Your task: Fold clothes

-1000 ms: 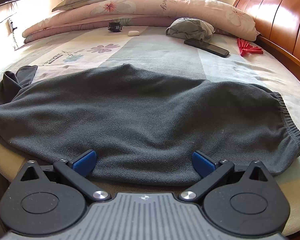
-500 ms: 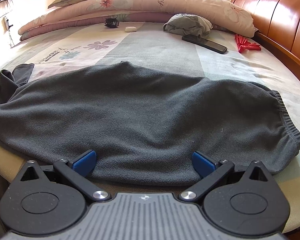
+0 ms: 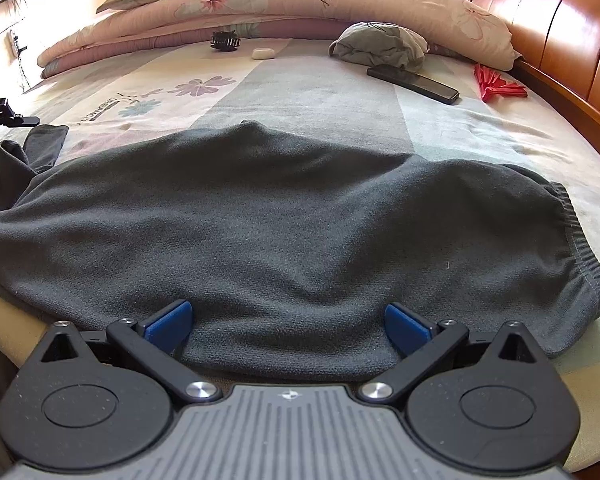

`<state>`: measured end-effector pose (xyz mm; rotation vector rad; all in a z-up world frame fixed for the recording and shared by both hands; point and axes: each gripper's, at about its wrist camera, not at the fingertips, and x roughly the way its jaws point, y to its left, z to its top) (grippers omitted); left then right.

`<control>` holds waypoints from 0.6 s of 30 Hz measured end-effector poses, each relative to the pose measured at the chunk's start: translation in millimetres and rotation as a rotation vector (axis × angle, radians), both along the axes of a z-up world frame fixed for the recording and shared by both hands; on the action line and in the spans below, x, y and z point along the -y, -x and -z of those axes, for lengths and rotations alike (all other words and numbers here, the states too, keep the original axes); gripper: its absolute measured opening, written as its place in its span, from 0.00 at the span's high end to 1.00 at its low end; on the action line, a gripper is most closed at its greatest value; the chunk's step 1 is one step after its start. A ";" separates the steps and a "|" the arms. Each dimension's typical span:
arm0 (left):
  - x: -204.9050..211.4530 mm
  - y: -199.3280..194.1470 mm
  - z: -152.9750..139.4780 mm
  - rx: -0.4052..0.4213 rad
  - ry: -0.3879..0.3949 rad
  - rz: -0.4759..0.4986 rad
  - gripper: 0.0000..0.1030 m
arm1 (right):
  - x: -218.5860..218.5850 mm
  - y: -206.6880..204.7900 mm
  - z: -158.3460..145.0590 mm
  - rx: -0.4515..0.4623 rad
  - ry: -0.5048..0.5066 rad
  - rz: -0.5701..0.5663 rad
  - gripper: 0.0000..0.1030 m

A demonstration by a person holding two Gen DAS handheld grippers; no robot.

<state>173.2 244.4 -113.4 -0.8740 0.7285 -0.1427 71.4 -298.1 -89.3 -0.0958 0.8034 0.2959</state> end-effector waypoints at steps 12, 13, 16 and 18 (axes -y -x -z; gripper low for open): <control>36.9 -5.1 -22.6 -0.013 -0.367 0.081 0.92 | 1.2 2.0 -0.3 0.006 0.000 0.002 0.00; 41.1 -0.7 -26.9 -0.010 -0.402 0.087 0.93 | 1.5 2.9 0.0 0.008 -0.001 0.003 0.00; 45.2 20.4 -42.4 0.026 -0.419 0.058 0.94 | 1.8 3.1 0.1 0.010 -0.002 0.004 0.00; 45.6 37.1 -57.8 0.057 -0.445 0.027 0.94 | 1.0 2.5 -0.3 0.007 0.002 0.005 0.00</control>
